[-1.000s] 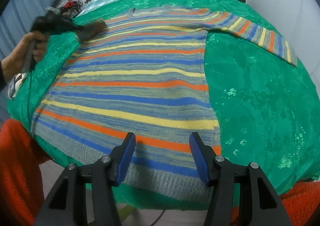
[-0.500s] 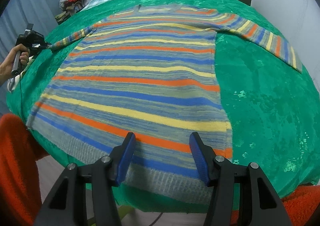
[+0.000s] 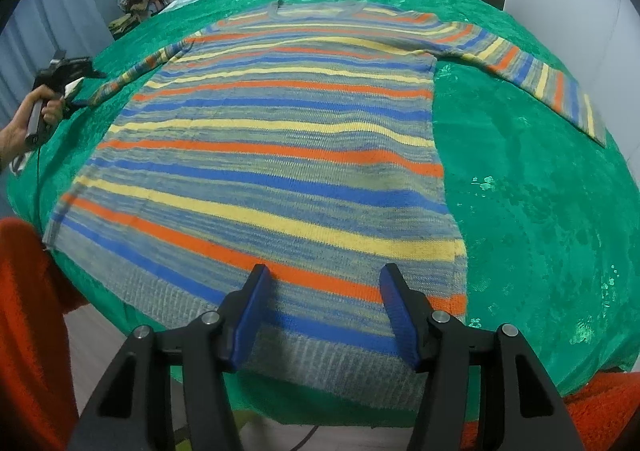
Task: Fold small clothes
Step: 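Grasp the other sleeve cuff with the left gripper, then pull the held sleeve outward from the body with the left gripper, release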
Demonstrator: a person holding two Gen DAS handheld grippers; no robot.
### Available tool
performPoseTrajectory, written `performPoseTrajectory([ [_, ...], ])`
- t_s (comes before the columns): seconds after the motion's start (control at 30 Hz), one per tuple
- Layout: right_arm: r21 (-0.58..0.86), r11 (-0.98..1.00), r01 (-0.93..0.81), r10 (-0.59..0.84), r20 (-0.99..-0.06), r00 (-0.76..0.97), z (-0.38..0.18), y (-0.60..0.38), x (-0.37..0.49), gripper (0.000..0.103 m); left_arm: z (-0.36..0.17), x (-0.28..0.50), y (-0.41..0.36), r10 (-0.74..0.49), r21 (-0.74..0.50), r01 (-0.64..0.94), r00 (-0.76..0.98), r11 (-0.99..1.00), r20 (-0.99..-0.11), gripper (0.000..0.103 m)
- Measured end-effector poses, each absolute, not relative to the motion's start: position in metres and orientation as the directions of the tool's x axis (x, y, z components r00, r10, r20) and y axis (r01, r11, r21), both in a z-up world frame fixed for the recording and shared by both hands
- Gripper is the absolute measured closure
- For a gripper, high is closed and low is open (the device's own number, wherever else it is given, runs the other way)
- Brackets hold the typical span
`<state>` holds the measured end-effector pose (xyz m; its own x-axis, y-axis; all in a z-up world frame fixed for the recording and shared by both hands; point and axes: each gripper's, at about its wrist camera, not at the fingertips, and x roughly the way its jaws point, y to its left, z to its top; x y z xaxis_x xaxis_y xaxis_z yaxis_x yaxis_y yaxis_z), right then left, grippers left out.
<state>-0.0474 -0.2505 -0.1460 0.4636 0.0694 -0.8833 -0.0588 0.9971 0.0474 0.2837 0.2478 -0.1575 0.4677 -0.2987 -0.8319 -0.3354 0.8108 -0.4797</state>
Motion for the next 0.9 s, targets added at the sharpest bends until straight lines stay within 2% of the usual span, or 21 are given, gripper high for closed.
performPoseTrajectory([
  [0.03,0.043,0.997,-0.058,0.065,-0.885,0.461,-0.147,-0.250,-0.047,0.045,-0.156,0.288,0.241,-0.296,-0.461,-0.308,0.456,0.832,-0.839,0.101],
  [0.13,0.032,0.998,-0.058,0.056,-0.886,0.460,-0.148,-0.248,-0.045,0.045,-0.128,0.287,0.235,-0.140,-0.340,-0.275,0.554,0.899,-0.820,0.101],
  [0.27,0.018,0.998,-0.066,0.046,-0.888,0.458,-0.150,-0.246,-0.044,0.043,-0.140,0.297,0.247,-0.111,-0.302,-0.314,0.504,0.900,-0.856,0.100],
  [0.37,0.016,0.997,-0.069,0.046,-0.888,0.458,-0.150,-0.245,-0.043,0.042,-0.139,0.292,0.240,-0.112,-0.273,-0.286,0.475,0.918,-0.873,0.086],
  [0.43,0.017,0.998,-0.068,0.047,-0.887,0.460,-0.150,-0.245,-0.043,0.042,-0.130,0.276,0.244,-0.147,-0.331,-0.287,0.515,0.899,-0.844,0.056],
  [0.5,0.023,0.997,-0.069,0.052,-0.886,0.462,-0.150,-0.246,-0.043,0.042,-0.123,0.253,0.251,-0.170,-0.385,-0.291,0.560,0.876,-0.811,0.044],
  [0.53,0.025,0.997,-0.068,0.054,-0.885,0.462,-0.150,-0.247,-0.043,0.042,-0.123,0.242,0.252,-0.177,-0.397,-0.291,0.567,0.871,-0.805,0.044],
  [0.67,0.021,0.997,-0.072,0.052,-0.884,0.464,-0.151,-0.245,-0.043,0.041,-0.139,0.234,0.240,-0.235,-0.428,-0.272,0.534,0.862,-0.812,0.045],
  [0.7,0.018,0.997,-0.073,0.050,-0.884,0.465,-0.151,-0.244,-0.043,0.039,-0.143,0.236,0.234,-0.233,-0.417,-0.264,0.524,0.870,-0.819,0.054],
  [0.73,0.015,0.997,-0.074,0.048,-0.884,0.465,-0.151,-0.243,-0.043,0.039,-0.147,0.238,0.228,-0.211,-0.386,-0.262,0.513,0.884,-0.832,0.080],
  [0.77,0.012,0.997,-0.074,0.045,-0.884,0.466,-0.151,-0.242,-0.043,0.039,-0.149,0.239,0.226,-0.176,-0.350,-0.272,0.505,0.897,-0.845,0.099],
  [0.9,0.013,0.998,-0.066,0.043,-0.882,0.469,-0.150,-0.243,-0.044,0.039,-0.146,0.236,0.233,-0.071,-0.291,-0.370,0.506,0.882,-0.859,0.100],
])
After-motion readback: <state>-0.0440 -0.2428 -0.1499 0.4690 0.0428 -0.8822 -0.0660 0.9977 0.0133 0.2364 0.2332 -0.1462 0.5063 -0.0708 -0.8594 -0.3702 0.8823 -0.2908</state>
